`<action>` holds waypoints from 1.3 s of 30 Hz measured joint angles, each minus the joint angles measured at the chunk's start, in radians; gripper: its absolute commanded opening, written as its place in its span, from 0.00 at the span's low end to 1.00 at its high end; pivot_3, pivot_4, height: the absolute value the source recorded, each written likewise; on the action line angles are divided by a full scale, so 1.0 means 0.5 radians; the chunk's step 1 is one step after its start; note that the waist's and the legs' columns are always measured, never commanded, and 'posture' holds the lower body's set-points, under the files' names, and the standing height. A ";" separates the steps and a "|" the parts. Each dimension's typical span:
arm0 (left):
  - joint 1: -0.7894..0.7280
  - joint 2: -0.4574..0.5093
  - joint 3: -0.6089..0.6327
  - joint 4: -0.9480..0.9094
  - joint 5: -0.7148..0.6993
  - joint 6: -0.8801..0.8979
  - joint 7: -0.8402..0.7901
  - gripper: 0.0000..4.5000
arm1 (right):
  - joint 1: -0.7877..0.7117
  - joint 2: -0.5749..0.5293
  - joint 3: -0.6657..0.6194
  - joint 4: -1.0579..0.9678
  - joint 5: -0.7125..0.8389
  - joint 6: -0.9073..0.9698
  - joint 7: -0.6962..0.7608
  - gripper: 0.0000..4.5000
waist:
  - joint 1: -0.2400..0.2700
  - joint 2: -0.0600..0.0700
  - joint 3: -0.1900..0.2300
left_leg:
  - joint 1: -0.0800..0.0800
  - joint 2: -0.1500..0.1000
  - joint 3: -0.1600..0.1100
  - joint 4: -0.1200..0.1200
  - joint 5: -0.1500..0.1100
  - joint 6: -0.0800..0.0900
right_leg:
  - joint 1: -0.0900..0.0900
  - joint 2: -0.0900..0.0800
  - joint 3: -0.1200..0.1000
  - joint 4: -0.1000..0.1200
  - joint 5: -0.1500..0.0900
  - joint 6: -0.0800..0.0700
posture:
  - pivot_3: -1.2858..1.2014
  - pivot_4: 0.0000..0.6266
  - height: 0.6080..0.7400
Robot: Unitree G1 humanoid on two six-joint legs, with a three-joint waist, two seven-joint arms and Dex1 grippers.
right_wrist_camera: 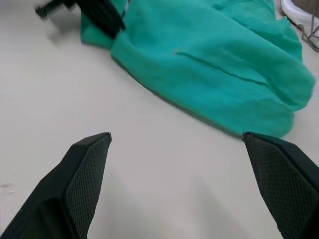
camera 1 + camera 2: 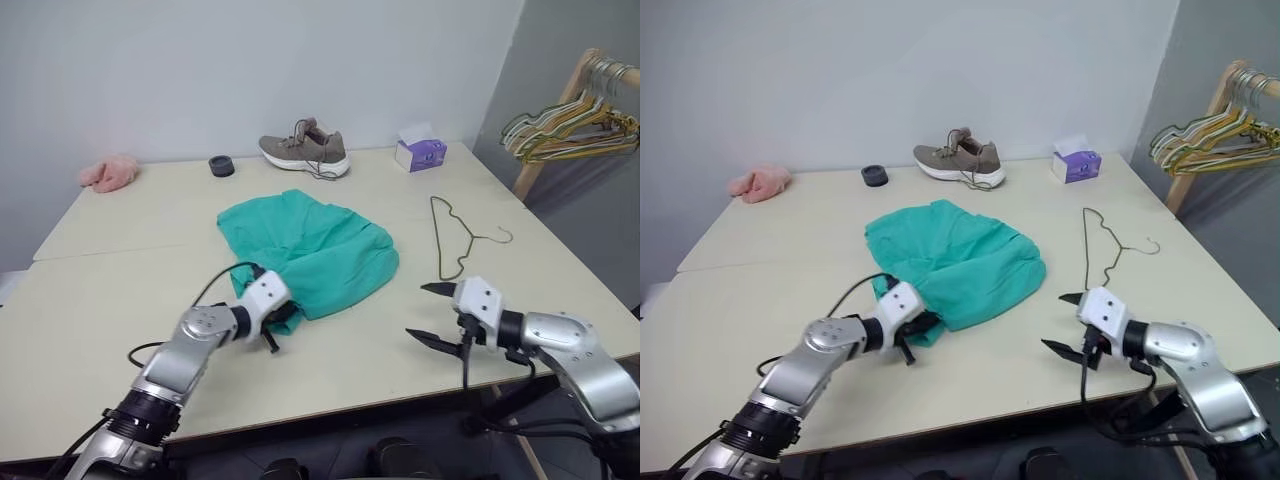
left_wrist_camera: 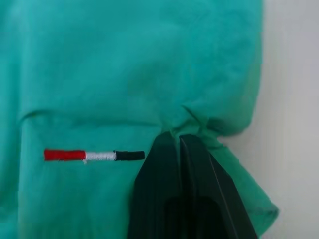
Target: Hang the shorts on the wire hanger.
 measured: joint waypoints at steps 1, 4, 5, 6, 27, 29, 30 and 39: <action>-0.027 0.013 0.054 0.016 -0.008 0.000 -0.001 0.01 | -0.055 0.038 0.046 0.062 -0.063 -0.028 -0.036 1.00 | 0.001 -0.002 0.001 | -0.001 0.000 0.000 0.000 0.000 0.000 | 0.000 -0.003 0.000 0.000 0.000 0.000 | 0.46 0.00 1.00; -0.114 0.080 0.257 0.033 -0.082 0.012 -0.013 0.01 | -0.228 0.181 0.192 0.280 -0.263 -0.087 -0.163 1.00 | 0.004 -0.003 0.002 | -0.001 -0.002 -0.001 -0.001 0.000 0.000 | -0.001 -0.010 0.000 0.000 0.000 0.000 | 0.46 0.00 1.00; -0.135 0.097 0.313 0.032 -0.106 0.031 -0.020 0.01 | -0.284 0.225 0.236 0.354 -0.320 -0.103 -0.190 1.00 | 0.003 -0.003 0.002 | -0.001 -0.002 -0.001 -0.001 0.000 0.000 | -0.001 -0.011 0.000 0.000 0.000 0.000 | 0.47 0.00 1.00; -0.156 0.107 0.361 0.032 -0.134 0.050 -0.032 0.01 | -0.331 0.261 0.276 0.414 -0.374 -0.122 -0.215 1.00 | 0.003 -0.002 0.002 | -0.002 -0.002 -0.001 -0.001 0.000 -0.001 | -0.001 -0.012 0.000 0.000 0.000 0.000 | 0.47 0.00 1.00; -0.193 0.271 0.602 0.012 -0.278 0.125 -0.127 0.00 | -1.026 0.681 0.520 1.591 -0.944 -0.647 -0.882 0.41 | 0.002 -0.002 0.002 | -0.002 -0.004 -0.006 -0.001 0.000 -0.002 | -0.003 -0.013 0.001 0.006 0.006 -0.011 | 0.49 0.00 1.00; -0.187 0.271 0.602 0.012 -0.276 0.121 -0.120 0.00 | -1.054 0.660 0.507 1.624 -0.944 -0.708 -0.899 0.24 | 0.002 -0.002 0.002 | -0.002 -0.004 -0.006 -0.001 0.000 -0.002 | -0.002 -0.014 0.001 0.006 0.006 -0.011 | 0.49 0.00 1.00; -0.188 0.271 0.602 0.012 -0.273 0.116 -0.116 0.00 | -1.073 0.651 0.495 1.637 -0.944 -0.739 -0.903 0.17 | 0.002 -0.002 0.002 | -0.002 -0.004 -0.006 -0.001 0.000 -0.002 | -0.002 -0.014 0.001 0.006 0.006 -0.011 | 0.49 0.00 1.00; -0.224 0.292 0.552 0.020 -0.227 0.033 -0.210 0.00 | -1.468 0.253 0.482 1.731 -1.112 -1.333 -0.918 0.01 | 0.004 -0.002 0.002 | -0.002 -0.005 -0.006 -0.001 -0.001 -0.002 | -0.002 -0.014 0.000 0.006 0.006 -0.011 | 0.48 0.00 1.00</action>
